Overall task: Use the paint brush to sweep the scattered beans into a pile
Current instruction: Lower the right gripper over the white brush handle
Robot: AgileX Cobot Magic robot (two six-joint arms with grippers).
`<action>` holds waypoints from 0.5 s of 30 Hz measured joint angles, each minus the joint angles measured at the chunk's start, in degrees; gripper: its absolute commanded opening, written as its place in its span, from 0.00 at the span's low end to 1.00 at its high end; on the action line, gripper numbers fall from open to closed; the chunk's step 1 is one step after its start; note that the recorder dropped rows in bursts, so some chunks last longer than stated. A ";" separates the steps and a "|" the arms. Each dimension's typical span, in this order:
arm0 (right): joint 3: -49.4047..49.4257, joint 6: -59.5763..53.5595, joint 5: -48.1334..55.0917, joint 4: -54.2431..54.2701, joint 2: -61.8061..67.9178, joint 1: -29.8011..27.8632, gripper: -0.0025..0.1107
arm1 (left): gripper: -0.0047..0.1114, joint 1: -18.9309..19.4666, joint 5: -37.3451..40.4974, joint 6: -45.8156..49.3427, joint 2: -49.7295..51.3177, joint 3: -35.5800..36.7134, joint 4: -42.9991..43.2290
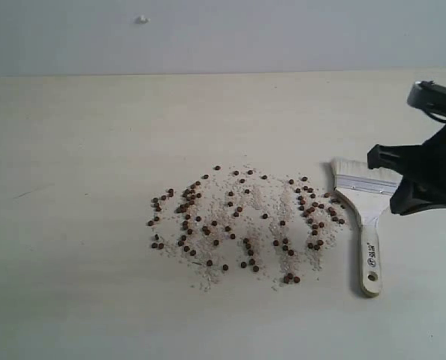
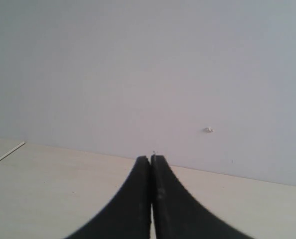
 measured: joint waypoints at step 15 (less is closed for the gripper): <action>-5.17 -0.49 -4.24 0.88 6.57 1.84 0.29 | 0.04 0.00 0.00 0.00 0.00 0.00 0.00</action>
